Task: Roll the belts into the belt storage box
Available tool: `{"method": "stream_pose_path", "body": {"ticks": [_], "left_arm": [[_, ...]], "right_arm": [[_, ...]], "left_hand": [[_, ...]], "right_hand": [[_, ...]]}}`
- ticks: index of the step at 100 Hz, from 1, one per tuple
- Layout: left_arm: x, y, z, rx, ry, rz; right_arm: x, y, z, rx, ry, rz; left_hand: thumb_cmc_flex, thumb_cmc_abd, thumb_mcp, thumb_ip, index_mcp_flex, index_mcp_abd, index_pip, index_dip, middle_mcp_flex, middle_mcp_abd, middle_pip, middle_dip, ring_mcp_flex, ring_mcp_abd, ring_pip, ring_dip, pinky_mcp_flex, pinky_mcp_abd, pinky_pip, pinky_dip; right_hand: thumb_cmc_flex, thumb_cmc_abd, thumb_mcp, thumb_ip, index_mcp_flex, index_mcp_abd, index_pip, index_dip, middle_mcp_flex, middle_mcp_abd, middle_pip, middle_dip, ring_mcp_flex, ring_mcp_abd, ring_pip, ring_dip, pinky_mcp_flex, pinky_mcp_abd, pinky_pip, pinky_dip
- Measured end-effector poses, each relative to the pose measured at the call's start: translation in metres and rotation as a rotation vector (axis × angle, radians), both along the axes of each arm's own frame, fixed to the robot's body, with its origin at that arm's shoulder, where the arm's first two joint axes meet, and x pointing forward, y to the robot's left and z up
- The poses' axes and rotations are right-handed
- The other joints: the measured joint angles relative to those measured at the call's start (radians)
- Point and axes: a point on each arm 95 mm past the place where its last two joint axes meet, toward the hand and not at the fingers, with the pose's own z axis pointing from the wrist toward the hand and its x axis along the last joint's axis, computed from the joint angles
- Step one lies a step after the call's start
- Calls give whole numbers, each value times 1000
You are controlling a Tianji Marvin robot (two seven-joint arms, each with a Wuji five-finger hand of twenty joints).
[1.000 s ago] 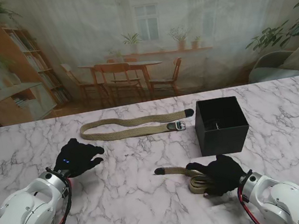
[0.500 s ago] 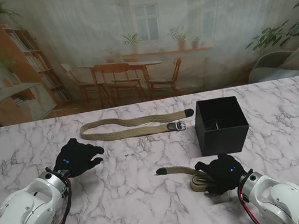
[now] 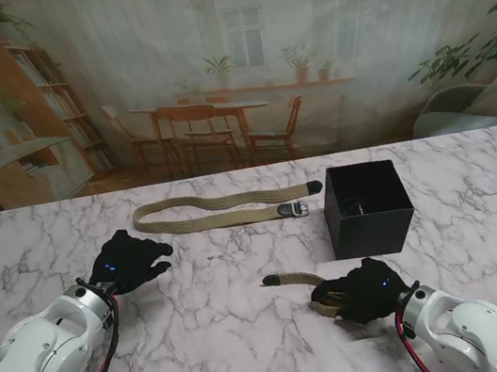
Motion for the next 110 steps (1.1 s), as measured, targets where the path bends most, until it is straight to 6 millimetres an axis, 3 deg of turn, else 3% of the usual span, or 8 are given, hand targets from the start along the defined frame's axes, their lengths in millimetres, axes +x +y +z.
{"method": "stream_pose_path", "body": {"ticks": [32, 41, 50, 68, 85, 93, 100, 110], "left_arm": [[1, 0, -1, 0, 1, 0], [1, 0, -1, -1, 0, -1], [1, 0, -1, -1, 0, -1], [1, 0, -1, -1, 0, -1], [1, 0, -1, -1, 0, -1], [1, 0, -1, -1, 0, -1], [1, 0, -1, -1, 0, 0], [1, 0, -1, -1, 0, 0]], "right_arm": [[1, 1, 2, 37, -29, 8], [1, 1, 0, 30, -14, 5], [1, 1, -1, 25, -5, 6], [2, 1, -2, 10, -14, 17], [4, 2, -1, 0, -24, 19], [4, 2, -1, 11, -29, 10], [4, 1, -2, 27, -23, -1], [4, 1, -3, 45, -10, -7]], "left_hand": [[0, 0, 0, 0, 0, 0, 0, 0, 0, 0, 0, 0, 0, 0, 0, 0, 0, 0, 0, 0], [0, 0, 0, 0, 0, 0, 0, 0, 0, 0, 0, 0, 0, 0, 0, 0, 0, 0, 0, 0], [0, 0, 0, 0, 0, 0, 0, 0, 0, 0, 0, 0, 0, 0, 0, 0, 0, 0, 0, 0], [0, 0, 0, 0, 0, 0, 0, 0, 0, 0, 0, 0, 0, 0, 0, 0, 0, 0, 0, 0], [0, 0, 0, 0, 0, 0, 0, 0, 0, 0, 0, 0, 0, 0, 0, 0, 0, 0, 0, 0], [0, 0, 0, 0, 0, 0, 0, 0, 0, 0, 0, 0, 0, 0, 0, 0, 0, 0, 0, 0], [0, 0, 0, 0, 0, 0, 0, 0, 0, 0, 0, 0, 0, 0, 0, 0, 0, 0, 0, 0], [0, 0, 0, 0, 0, 0, 0, 0, 0, 0, 0, 0, 0, 0, 0, 0, 0, 0, 0, 0]], "right_hand": [[17, -2, -5, 3, 179, 0, -69, 8, 13, 14, 1, 1, 8, 17, 0, 0, -31, 1, -28, 4], [15, -2, -3, 8, 55, 110, -31, 37, 24, 14, 1, 1, 16, 17, 0, 0, -31, 1, -28, 4], [9, -2, -1, 10, -70, 319, 64, 62, 25, 13, 1, 1, 16, 17, 0, 0, -31, -1, -28, 4], [-18, -42, 30, 12, -33, 476, 130, 74, 37, -2, 1, -18, 16, 8, -3, 0, -38, -46, -35, 4], [-39, -63, 51, 12, 56, 474, 109, 57, 54, -17, -1, -44, 16, -1, -4, 0, -38, -76, -38, 4], [-39, -63, 51, 11, 73, 396, 101, 23, 54, -17, -1, -44, 16, -1, -4, 0, -38, -65, -38, 4], [-39, -64, 49, 11, 44, 252, 62, 36, 54, -17, -1, -31, 21, -2, 1, 5, -33, -44, -38, 4], [-39, -64, 46, 11, 33, 180, 60, 47, 59, -17, -1, -9, 27, -2, 34, 23, -16, -25, -28, 4]]}}
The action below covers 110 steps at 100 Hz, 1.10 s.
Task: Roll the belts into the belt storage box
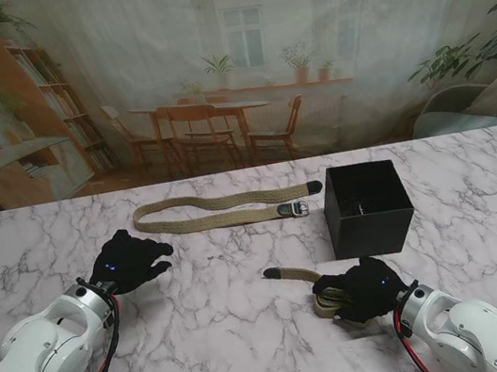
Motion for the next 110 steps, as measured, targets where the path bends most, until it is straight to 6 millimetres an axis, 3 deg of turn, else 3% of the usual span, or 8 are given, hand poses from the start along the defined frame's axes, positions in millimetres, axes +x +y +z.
{"method": "stream_pose_path", "body": {"ticks": [17, 30, 42, 50, 59, 67, 77, 110], "left_arm": [[0, 0, 0, 0, 0, 0], [0, 0, 0, -1, -2, -1], [0, 0, 0, -2, -3, -1], [0, 0, 0, -2, -3, -1], [0, 0, 0, -2, -3, 0], [0, 0, 0, -2, -2, 0], [0, 0, 0, -2, -2, 0], [1, 0, 0, -4, -2, 0]], "right_arm": [[0, 0, -1, 22, 13, -2], [0, 1, -2, 17, 25, -2], [1, 2, -1, 10, 40, -7], [1, 2, -1, 6, 40, -11], [1, 3, -1, -5, 33, -9], [1, 3, -1, -8, 36, -5], [1, 3, 1, -7, 53, 11], [2, 2, 1, 16, 70, 19]], "left_hand": [[0, 0, 0, 0, 0, 0, 0, 0, 0, 0, 0, 0, 0, 0, 0, 0, 0, 0, 0, 0], [0, 0, 0, 0, 0, 0, 0, 0, 0, 0, 0, 0, 0, 0, 0, 0, 0, 0, 0, 0], [0, 0, 0, 0, 0, 0, 0, 0, 0, 0, 0, 0, 0, 0, 0, 0, 0, 0, 0, 0], [0, 0, 0, 0, 0, 0, 0, -8, 0, 0, 0, 0, 0, 0, 0, 0, 0, 0, 0, 0], [0, 0, 0, 0, 0, 0, -4, -9, 0, 0, 0, 0, 0, 0, 0, 0, 0, 0, 0, 0], [0, 0, 0, 0, -1, 0, -7, -10, 0, 0, 0, 0, 0, 0, 0, 0, 0, 0, 0, 0], [1, 0, 0, 0, -14, 0, -14, -10, 0, 0, 0, 0, 0, 0, 0, 0, 0, 0, 0, 0], [12, 0, 0, 0, -14, -9, -14, -11, 0, 0, 0, 0, 0, 0, 0, 0, 0, 0, 0, 0]], "right_hand": [[3, 0, -5, 0, 1, -15, -12, 2, 4, 0, 0, 16, 4, 2, 23, 2, 9, 12, 5, 0], [4, 33, -6, 0, -147, -19, 16, 26, 15, 8, 1, 29, 9, 8, 44, -3, 16, 13, 6, 0], [4, 43, -9, 0, -211, -19, 8, 26, 15, 10, 2, 29, 10, 11, 45, -13, 19, 15, 6, 0], [13, 54, -31, 1, -210, -138, -32, -12, 15, 10, 2, 28, 10, 11, 34, -13, 21, 35, 6, -11], [13, 87, -44, 1, -105, -169, -133, -53, 15, 11, 2, 27, 10, 11, 32, -15, 19, 63, -8, -24], [22, 106, -57, 2, 1, -191, -145, -60, 3, 14, 8, 26, 2, 13, 32, -13, -3, 87, -27, -26], [65, 113, -95, 2, 62, -193, -159, -60, -13, 42, 11, 25, -11, 37, 32, -13, -30, 100, -56, -27], [98, 113, -127, 13, 146, -213, -160, 0, -32, 52, 11, 21, -34, 44, 33, -6, -91, 122, -109, -27]]}}
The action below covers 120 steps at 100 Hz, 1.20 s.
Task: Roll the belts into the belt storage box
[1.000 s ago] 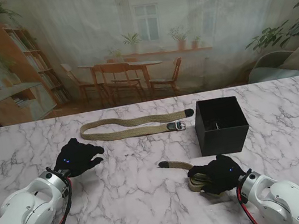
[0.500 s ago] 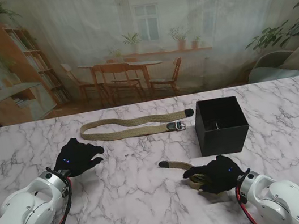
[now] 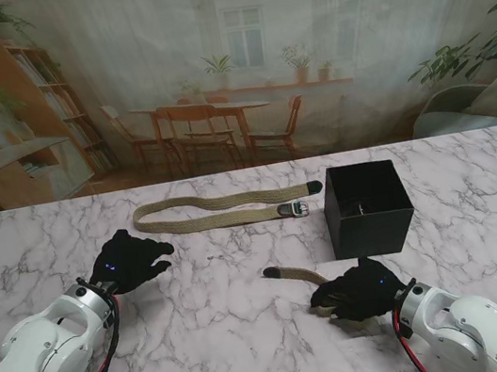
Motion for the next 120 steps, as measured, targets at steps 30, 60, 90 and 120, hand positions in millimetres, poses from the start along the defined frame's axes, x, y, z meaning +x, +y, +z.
{"method": "stream_pose_path", "body": {"ticks": [30, 60, 90, 120], "left_arm": [[0, 0, 0, -1, -1, 0], [1, 0, 0, -3, -6, -1], [1, 0, 0, -5, -7, -1], [1, 1, 0, -6, -10, -1]], "right_arm": [[1, 0, 2, 21, 42, -16], [3, 2, 2, 34, 48, -37], [7, 0, 8, 1, 96, -28], [2, -3, 21, -6, 227, -22]], "left_hand": [[0, 0, 0, 0, 0, -2, 0, -1, 0, 0, 0, 0, 0, 0, 0, 0, 0, 0, 0, 0], [0, 0, 0, 0, 0, -3, 0, -1, 0, 0, 0, 0, 0, 0, 0, 0, 0, 0, 0, 0], [0, 11, 1, 0, 0, -3, 0, -6, 0, 0, 0, 0, 0, 1, 0, 0, 0, 0, 0, 0], [0, 11, 1, 0, 0, -3, 0, -10, 0, 0, 0, 0, 0, 1, 0, 0, 0, 0, 0, 0]], "right_hand": [[25, -1, -5, 0, 79, -9, -2, 73, -15, 14, -1, -16, -17, 10, -1, 10, -31, 2, -25, 10], [-136, -49, 171, -16, 129, -9, 57, -13, -9, -8, -49, -54, -36, -3, 2, 24, -41, -30, -25, 10], [-253, -9, 170, 118, 48, 50, 45, 141, -218, -21, -2, -69, -160, -52, 6, 30, -67, -75, -21, -20], [-276, -42, 281, 168, -33, 304, -75, 137, -545, 106, -367, -258, -355, -24, 4, -28, -81, -141, -38, -97]]}}
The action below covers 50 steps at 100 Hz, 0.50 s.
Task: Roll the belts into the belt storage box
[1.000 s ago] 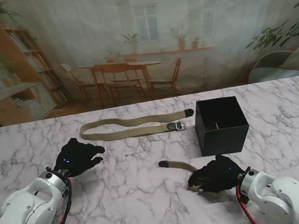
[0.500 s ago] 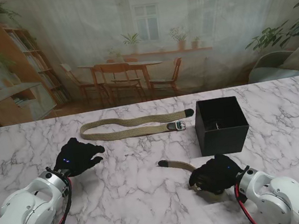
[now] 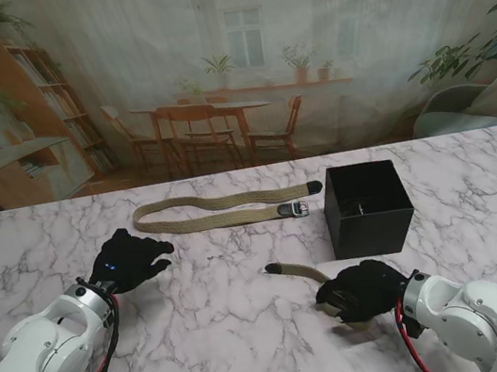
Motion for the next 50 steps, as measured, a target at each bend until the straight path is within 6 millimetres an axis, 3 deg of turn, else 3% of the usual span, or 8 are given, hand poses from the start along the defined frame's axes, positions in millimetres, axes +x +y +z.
{"method": "stream_pose_path", "body": {"ticks": [15, 23, 31, 35, 41, 50], "left_arm": [[0, 1, 0, 0, -2, 1], [0, 1, 0, -1, -3, 1], [0, 1, 0, -1, -3, 1], [0, 1, 0, 0, -2, 1], [0, 1, 0, 0, -1, 1], [0, 0, 0, 0, 0, 1]], "right_arm": [[-2, 1, 4, 4, 43, -6], [-3, 1, 6, 7, 59, -11], [-4, 1, 7, 1, 59, -12], [-4, 1, 7, -9, 48, -10], [-5, 1, 6, -67, 3, 8], [-8, 1, 5, -117, -45, 31]], "left_hand": [[0, 0, 0, 0, 0, 0, 0, 0, 0, 0, 0, 0, 0, 0, 0, 0, 0, 0, 0, 0], [0, 0, 0, 0, 0, 0, 0, 0, 0, 0, 0, 0, 0, 0, 0, 0, 0, 0, 0, 0], [0, 0, 0, 0, 0, 0, 0, 0, 0, 0, 0, 0, 0, 0, 0, 0, 0, 0, 0, 0], [0, 0, 0, 0, 0, 0, 0, 0, 0, 0, 0, 0, 0, 0, 0, 0, 0, 0, 0, 0], [0, 0, 0, 0, 0, 0, 0, 0, 0, 0, 0, 0, 0, 0, 0, 0, 0, 0, 0, 0], [0, 0, 0, 0, 0, 0, 0, 0, 0, 0, 0, 0, 0, 0, 0, 0, 0, 0, 0, 0]], "right_hand": [[17, -113, 274, 38, -19, 38, -23, 2, -16, 15, -99, -46, -50, 28, -1, -90, 0, -38, -33, -53], [17, -117, 302, 46, -35, 62, -24, 3, -24, 15, -176, -86, -60, 31, -1, -132, 0, -47, -56, -73], [6, -81, 165, 46, -43, 64, -24, 27, -24, 15, -192, -95, -62, 31, -1, -149, -1, -46, -54, -74], [6, -59, 95, 46, -69, 64, -24, 43, -40, 13, -191, -90, -61, 6, -1, -146, -10, -45, -34, -74], [6, -44, 38, 46, -101, 61, -24, 55, -92, 1, -92, -41, -61, -61, -1, -127, -24, -42, 3, -44], [6, -10, -50, 43, -123, 50, -25, 77, -166, -8, 55, 32, -89, -64, -88, -87, -40, -39, 37, 13]]}}
